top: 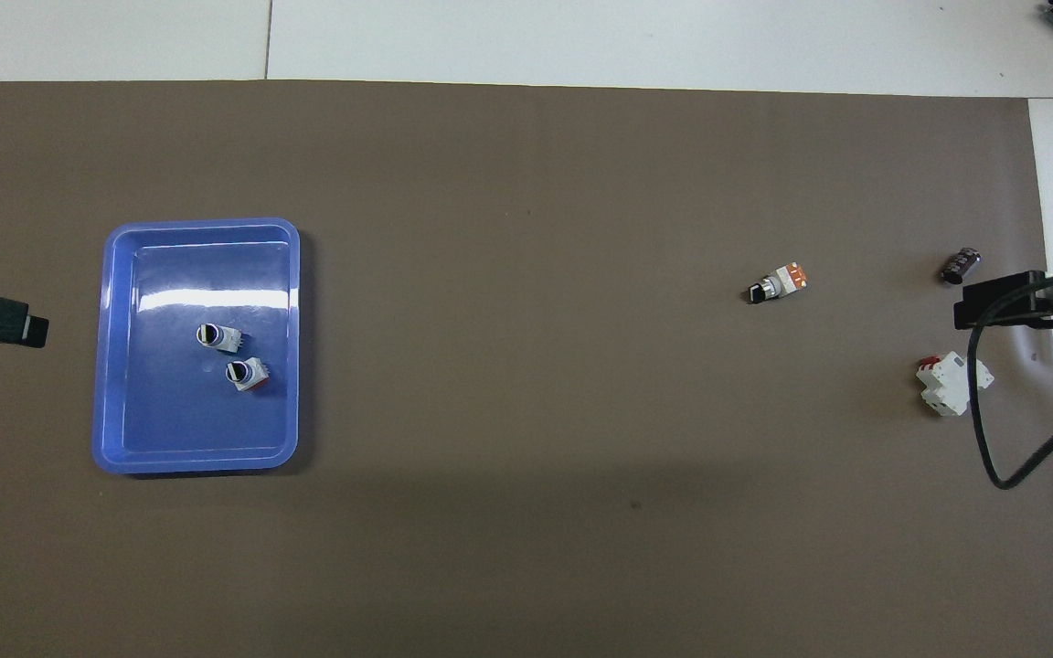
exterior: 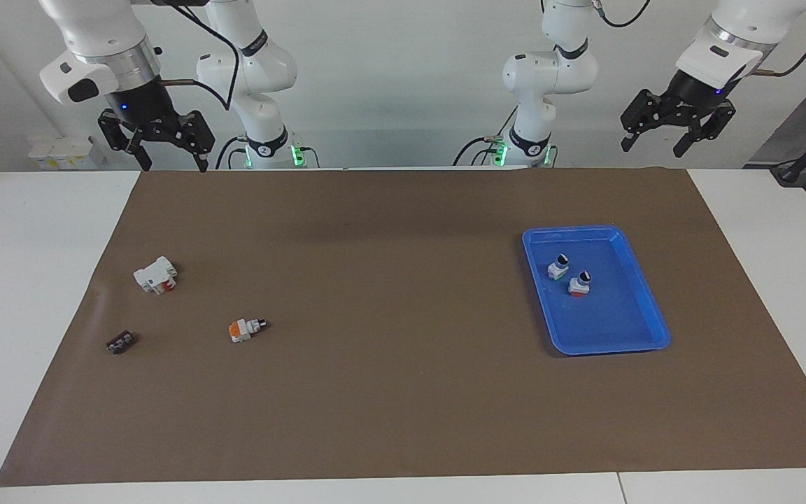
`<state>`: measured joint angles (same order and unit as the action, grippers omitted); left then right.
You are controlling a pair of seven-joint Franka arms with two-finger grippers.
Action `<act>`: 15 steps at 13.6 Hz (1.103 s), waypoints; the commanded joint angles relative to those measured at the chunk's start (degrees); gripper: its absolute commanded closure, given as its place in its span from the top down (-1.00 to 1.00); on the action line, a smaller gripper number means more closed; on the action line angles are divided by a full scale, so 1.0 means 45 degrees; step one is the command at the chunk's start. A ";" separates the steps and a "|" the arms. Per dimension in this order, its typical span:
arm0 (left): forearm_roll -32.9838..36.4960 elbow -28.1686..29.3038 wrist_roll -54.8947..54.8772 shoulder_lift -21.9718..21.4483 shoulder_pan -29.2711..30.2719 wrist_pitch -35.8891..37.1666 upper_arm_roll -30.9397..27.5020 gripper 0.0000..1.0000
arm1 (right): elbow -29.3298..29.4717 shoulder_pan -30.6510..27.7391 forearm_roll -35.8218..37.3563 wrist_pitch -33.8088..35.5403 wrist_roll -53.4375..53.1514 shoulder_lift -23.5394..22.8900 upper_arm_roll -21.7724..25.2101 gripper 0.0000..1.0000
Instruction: Turn and place switch with both arms
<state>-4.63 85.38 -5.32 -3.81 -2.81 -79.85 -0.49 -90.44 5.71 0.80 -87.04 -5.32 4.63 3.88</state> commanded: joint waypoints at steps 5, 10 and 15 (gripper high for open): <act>0.0853 -0.0653 -0.0204 0.0242 -0.0215 0.0949 0.0050 1.00 | -0.0138 0.0060 -0.0022 0.0027 0.0224 0.0163 0.0076 0.99; 0.0814 -0.0320 -0.0633 0.0125 -0.0176 0.0460 0.0050 1.00 | -0.0138 0.0040 -0.0022 0.0046 0.0225 0.0163 0.0057 0.99; 0.0736 -0.0262 -0.0516 0.0086 -0.0312 0.0674 -0.0125 1.00 | -0.0138 0.0079 -0.0022 0.0046 0.0224 0.0183 0.0017 0.99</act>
<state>-2.38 83.97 -7.19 -3.23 -2.92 -77.07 0.03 -90.43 5.93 0.80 -87.04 -5.32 4.66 3.79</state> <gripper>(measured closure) 0.000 0.004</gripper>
